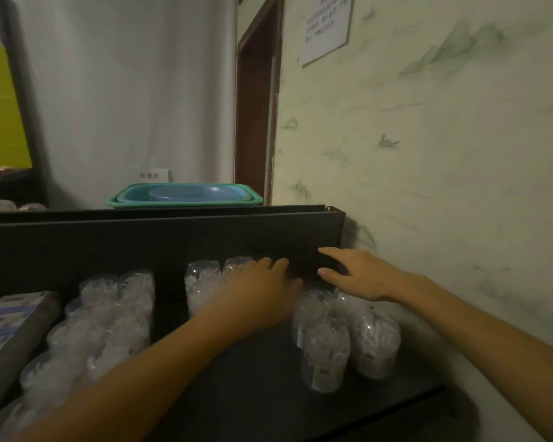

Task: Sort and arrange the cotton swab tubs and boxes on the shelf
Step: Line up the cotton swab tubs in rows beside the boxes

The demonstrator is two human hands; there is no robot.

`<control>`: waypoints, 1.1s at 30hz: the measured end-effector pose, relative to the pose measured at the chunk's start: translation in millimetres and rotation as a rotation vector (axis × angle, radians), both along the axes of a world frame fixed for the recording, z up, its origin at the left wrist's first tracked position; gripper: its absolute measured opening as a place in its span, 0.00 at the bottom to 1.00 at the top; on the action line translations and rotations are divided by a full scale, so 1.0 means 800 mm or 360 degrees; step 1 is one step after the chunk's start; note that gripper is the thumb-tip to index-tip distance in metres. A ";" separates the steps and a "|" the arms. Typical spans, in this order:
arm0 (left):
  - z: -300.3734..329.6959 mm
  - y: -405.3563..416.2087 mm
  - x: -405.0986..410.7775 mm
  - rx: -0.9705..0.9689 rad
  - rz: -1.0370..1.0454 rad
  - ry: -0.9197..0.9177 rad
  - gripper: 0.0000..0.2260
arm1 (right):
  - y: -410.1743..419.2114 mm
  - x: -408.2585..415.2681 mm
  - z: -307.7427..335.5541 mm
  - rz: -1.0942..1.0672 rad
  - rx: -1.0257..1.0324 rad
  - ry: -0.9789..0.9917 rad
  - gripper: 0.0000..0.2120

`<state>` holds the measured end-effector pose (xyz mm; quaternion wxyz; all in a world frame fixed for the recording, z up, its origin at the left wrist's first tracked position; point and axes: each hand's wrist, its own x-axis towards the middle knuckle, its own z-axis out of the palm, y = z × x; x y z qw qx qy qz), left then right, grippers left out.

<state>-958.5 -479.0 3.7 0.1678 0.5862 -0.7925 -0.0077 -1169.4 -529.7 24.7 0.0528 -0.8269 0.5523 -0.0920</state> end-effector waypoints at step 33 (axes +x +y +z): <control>-0.055 0.116 0.026 0.0018 0.0450 -0.0321 0.35 | 0.068 0.071 -0.080 0.0342 0.0480 -0.0609 0.25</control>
